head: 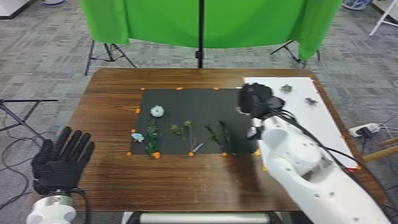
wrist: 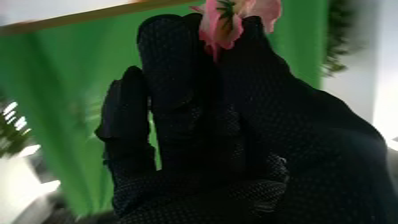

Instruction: Arrange flowers

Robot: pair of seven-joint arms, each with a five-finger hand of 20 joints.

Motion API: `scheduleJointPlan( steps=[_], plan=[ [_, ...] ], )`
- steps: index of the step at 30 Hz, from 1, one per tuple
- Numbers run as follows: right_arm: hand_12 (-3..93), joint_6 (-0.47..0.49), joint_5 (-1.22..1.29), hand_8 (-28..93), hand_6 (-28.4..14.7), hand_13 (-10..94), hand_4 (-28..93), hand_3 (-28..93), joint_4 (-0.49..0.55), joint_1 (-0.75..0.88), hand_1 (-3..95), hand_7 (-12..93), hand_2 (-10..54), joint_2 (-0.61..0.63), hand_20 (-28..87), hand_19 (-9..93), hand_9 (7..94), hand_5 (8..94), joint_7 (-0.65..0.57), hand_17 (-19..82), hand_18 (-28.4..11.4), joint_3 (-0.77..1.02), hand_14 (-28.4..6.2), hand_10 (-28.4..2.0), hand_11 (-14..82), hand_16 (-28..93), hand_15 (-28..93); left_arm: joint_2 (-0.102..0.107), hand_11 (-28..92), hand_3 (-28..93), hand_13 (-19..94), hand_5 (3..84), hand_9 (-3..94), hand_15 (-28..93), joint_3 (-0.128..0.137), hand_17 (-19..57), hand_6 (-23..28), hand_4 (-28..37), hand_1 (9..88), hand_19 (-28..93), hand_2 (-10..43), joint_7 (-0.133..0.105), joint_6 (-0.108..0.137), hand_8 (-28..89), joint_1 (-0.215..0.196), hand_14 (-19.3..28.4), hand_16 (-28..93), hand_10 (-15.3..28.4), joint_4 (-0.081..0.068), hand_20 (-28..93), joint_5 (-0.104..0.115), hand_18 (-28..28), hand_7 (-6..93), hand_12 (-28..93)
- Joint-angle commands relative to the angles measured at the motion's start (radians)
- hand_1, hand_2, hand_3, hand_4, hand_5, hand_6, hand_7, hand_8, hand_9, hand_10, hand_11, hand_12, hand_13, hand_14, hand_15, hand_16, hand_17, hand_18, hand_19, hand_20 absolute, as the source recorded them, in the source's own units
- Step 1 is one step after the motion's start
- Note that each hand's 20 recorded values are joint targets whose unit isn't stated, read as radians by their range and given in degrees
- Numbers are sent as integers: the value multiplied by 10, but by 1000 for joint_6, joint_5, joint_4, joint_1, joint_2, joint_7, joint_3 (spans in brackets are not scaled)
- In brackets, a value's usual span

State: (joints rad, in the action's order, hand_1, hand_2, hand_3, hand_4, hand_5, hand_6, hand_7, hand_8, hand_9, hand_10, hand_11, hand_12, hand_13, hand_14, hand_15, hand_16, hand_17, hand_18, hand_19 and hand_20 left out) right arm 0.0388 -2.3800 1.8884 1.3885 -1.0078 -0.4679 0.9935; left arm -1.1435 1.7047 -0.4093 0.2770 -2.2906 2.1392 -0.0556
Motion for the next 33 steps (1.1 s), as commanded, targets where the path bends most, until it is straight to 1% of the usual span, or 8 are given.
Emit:
scheduleJointPlan(
  steps=[1, 7, 9, 17, 19, 24, 27, 33],
  plan=[
    [448, 49, 31, 20, -6, 717, -283, 734, -54, -176, 634, 476, -95, -196, 329, 869, 819, 715, 90, 338, -228, -196, -63, -99, 219, 392, 444, 5, 209, 761, 284, 423, 376, 338, -25, -69, 94, -283, 247, 357, 197, 24, 4, -100, 23, 160, -78, 156, -18, 116, -5, 132, 103, 93],
    [437, 11, -66, 17, -9, 710, -283, 735, -146, -221, 625, 474, -95, -262, 328, 868, 811, 710, 144, 339, -229, -288, -60, -102, 217, 386, 446, 15, 210, 761, 285, 422, 376, 338, -40, -69, 94, -283, 247, 357, 197, 31, 10, -100, 44, 160, -78, 156, -27, 116, -6, 132, 103, 94],
    [431, -54, -122, 14, -10, 707, -283, 735, -192, -234, 620, 472, -95, -267, 327, 868, 812, 708, 153, 339, -230, -315, -61, -103, 214, 382, 445, 20, 210, 761, 285, 422, 376, 338, -50, -69, 94, -283, 247, 356, 196, 36, 15, -101, 62, 160, -78, 156, -33, 116, -2, 132, 103, 93],
    [425, -32, -202, 4, -13, 702, -283, 734, -285, -240, 609, 469, -95, -287, 322, 868, 803, 703, 135, 340, -230, -334, -62, -106, 209, 377, 447, 25, 211, 761, 285, 422, 376, 338, -62, -70, 94, -283, 247, 358, 196, 42, 4, -100, 81, 161, -79, 156, -41, 116, -7, 133, 103, 93],
    [424, -44, -229, 3, -13, 699, -283, 735, -318, -241, 607, 469, -95, -297, 321, 869, 801, 700, 142, 339, -230, -347, -63, -106, 208, 377, 447, 29, 210, 761, 285, 422, 376, 339, -59, -70, 94, -283, 247, 358, 196, 35, 3, -100, 65, 161, -78, 156, -33, 116, -5, 133, 104, 93],
    [419, -32, -245, -4, -14, 696, -283, 737, -348, -240, 606, 470, -95, -310, 319, 868, 798, 698, 125, 338, -229, -357, -64, -106, 207, 373, 447, 31, 211, 761, 285, 422, 379, 339, -64, -69, 94, -283, 247, 358, 196, 41, -3, -100, 72, 161, -79, 157, -36, 116, -4, 133, 104, 93],
    [416, -34, -266, -9, -15, 694, -283, 737, -350, -239, 606, 466, -95, -308, 318, 868, 797, 694, 134, 338, -229, -357, -64, -107, 205, 371, 446, 34, 212, 762, 285, 423, 379, 338, -63, -70, 94, -283, 247, 358, 196, 36, -16, -101, 73, 160, -79, 157, -36, 116, 38, 133, 104, 93],
    [411, 4, -267, -37, -17, 685, -283, 736, -342, -227, 613, 432, -95, -304, 316, 866, 787, 685, 129, 333, -228, -347, -62, -107, 196, 369, 442, 32, 211, 761, 286, 424, 380, 339, -63, -70, 95, -283, 247, 359, 196, 40, -17, -100, 79, 160, -79, 157, -38, 117, 41, 133, 103, 93]
  ],
)
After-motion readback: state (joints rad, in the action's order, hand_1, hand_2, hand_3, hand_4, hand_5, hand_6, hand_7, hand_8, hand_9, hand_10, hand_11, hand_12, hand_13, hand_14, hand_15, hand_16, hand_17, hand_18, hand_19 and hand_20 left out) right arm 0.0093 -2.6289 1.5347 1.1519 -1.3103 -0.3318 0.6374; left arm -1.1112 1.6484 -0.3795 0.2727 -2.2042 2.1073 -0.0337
